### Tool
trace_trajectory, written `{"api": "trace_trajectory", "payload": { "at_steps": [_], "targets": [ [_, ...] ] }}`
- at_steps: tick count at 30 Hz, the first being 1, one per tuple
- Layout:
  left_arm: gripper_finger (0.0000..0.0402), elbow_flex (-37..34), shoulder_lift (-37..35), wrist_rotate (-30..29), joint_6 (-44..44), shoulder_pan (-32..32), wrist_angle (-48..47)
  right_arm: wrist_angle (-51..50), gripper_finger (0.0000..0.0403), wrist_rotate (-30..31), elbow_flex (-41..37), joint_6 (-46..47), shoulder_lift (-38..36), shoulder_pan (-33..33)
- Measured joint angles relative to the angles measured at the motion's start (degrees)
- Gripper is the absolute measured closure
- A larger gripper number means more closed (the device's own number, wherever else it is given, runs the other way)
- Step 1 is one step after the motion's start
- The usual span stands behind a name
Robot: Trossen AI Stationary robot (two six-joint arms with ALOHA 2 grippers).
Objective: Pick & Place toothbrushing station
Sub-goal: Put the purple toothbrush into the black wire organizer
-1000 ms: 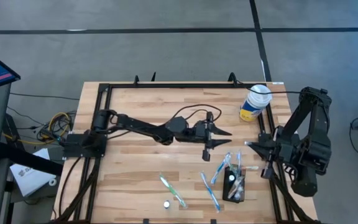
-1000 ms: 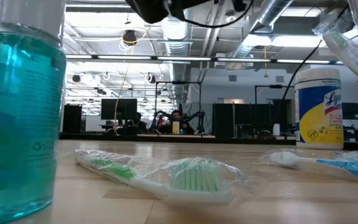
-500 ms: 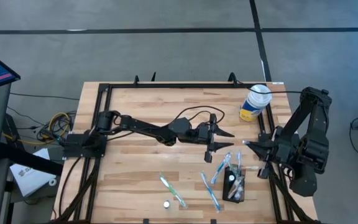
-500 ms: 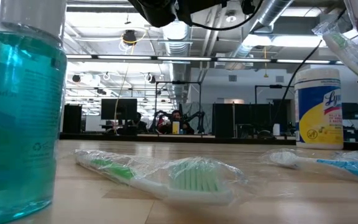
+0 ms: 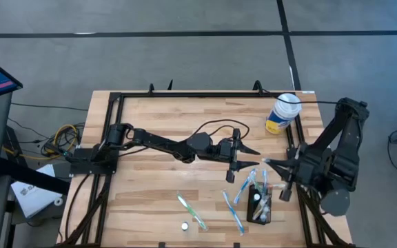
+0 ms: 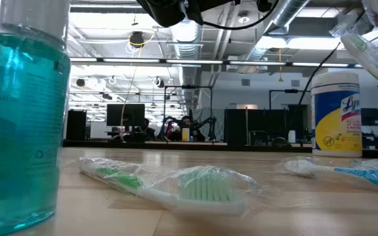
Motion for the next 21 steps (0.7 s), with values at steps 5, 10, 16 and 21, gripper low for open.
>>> {"api": "trace_trajectory", "payload": {
  "at_steps": [5, 10, 16, 21],
  "targets": [
    [0.0258, 0.0, -0.02, 1.32, 0.0, -0.13, 0.02, 8.37, 0.0403, -4.4, 0.02, -9.52, -0.09, -3.16],
    [0.0258, -0.02, -0.02, 1.57, 0.0, -0.3, 0.02, 13.41, 0.0403, -7.96, 0.02, -16.34, -0.07, -6.07],
    [0.0258, -0.07, -0.11, 7.09, -0.02, -0.55, 1.07, 13.62, 0.0403, -11.34, 0.02, -16.69, -0.07, -8.32],
    [0.0264, -0.07, -0.11, 7.2, 0.0, -0.49, 1.51, 13.53, 0.0403, -11.75, 0.02, -16.83, -0.07, -9.24]
  ]
}}
